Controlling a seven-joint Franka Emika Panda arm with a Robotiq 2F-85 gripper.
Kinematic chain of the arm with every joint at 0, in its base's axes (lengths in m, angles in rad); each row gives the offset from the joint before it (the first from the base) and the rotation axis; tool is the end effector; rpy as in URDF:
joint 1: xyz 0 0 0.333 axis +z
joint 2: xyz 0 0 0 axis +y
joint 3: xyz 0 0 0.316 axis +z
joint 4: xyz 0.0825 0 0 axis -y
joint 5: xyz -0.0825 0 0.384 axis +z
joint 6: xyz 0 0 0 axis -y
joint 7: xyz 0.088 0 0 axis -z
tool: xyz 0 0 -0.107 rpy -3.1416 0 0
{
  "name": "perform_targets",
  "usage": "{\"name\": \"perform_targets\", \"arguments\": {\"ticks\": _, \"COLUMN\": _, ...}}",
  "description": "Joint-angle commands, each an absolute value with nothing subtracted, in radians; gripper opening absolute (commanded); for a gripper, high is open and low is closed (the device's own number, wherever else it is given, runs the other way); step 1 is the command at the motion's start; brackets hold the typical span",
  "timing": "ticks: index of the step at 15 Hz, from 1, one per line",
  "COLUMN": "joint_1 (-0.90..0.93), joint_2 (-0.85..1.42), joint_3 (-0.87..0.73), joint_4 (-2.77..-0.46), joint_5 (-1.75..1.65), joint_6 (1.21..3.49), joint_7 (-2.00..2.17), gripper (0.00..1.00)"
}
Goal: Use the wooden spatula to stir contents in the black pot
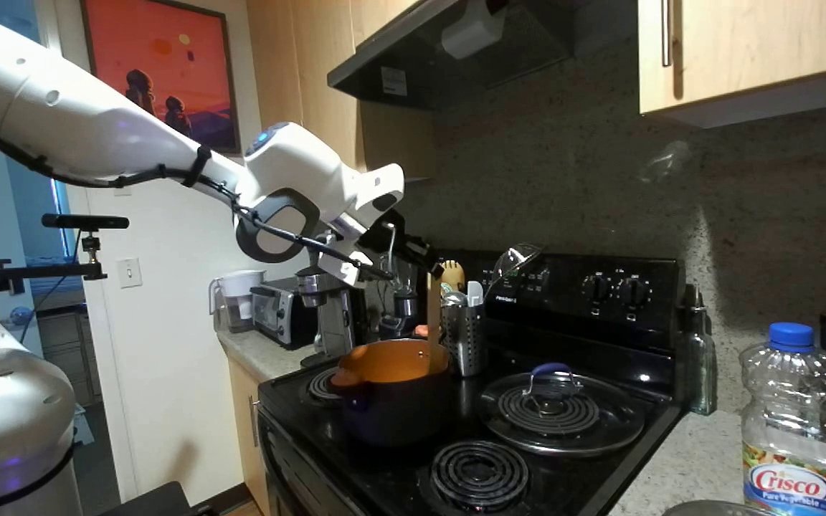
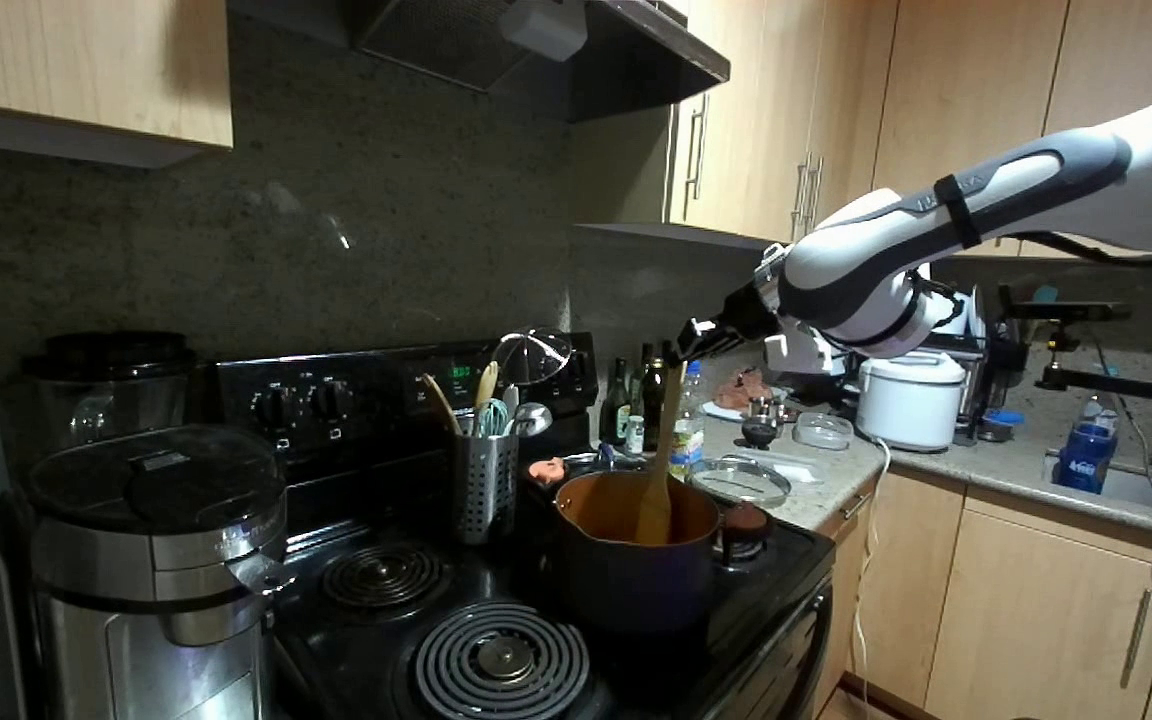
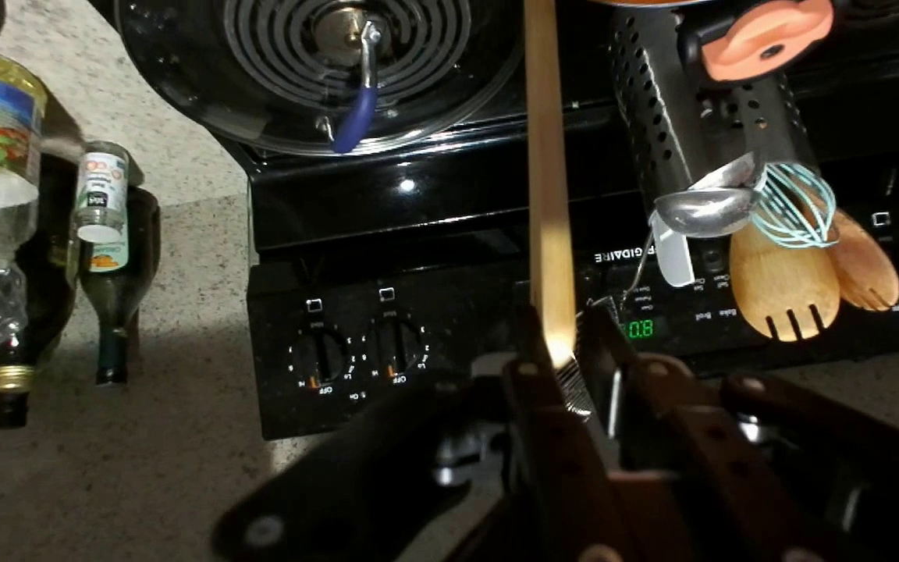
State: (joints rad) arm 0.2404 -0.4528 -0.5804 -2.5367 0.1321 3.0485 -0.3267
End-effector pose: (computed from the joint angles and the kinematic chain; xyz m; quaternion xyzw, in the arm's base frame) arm 0.4268 -0.1850 0.5093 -0.8899 0.0932 -0.4465 0.0067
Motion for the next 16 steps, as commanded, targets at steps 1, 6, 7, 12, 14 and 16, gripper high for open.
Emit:
{"name": "perform_targets", "arguments": {"ticks": 1, "joint_1": 0.233, "joint_2": -0.464, "joint_3": -0.570, "joint_4": -2.546, "joint_5": 0.128, "joint_6": 3.044, "joint_7": -0.327, "gripper": 0.26}}
{"name": "perform_targets", "arguments": {"ticks": 6, "joint_1": 0.219, "joint_2": -0.498, "joint_3": -0.546, "joint_4": -2.567, "joint_5": 0.126, "joint_6": 3.035, "joint_7": -0.327, "gripper": 0.45}}
{"name": "perform_targets", "arguments": {"ticks": 7, "joint_1": 0.218, "joint_2": -0.499, "joint_3": -0.546, "joint_4": -2.568, "joint_5": 0.126, "joint_6": 3.035, "joint_7": -0.327, "gripper": 0.45}}
{"name": "perform_targets", "arguments": {"ticks": 12, "joint_1": 0.217, "joint_2": -0.499, "joint_3": -0.546, "joint_4": -2.570, "joint_5": 0.126, "joint_6": 3.035, "joint_7": -0.327, "gripper": 0.45}}
{"name": "perform_targets", "arguments": {"ticks": 14, "joint_1": 0.217, "joint_2": -0.499, "joint_3": -0.546, "joint_4": -2.570, "joint_5": 0.126, "joint_6": 3.035, "joint_7": -0.327, "gripper": 0.45}}
{"name": "perform_targets", "arguments": {"ticks": 16, "joint_1": 0.217, "joint_2": -0.499, "joint_3": -0.546, "joint_4": -2.570, "joint_5": 0.126, "joint_6": 3.035, "joint_7": -0.327, "gripper": 0.45}}
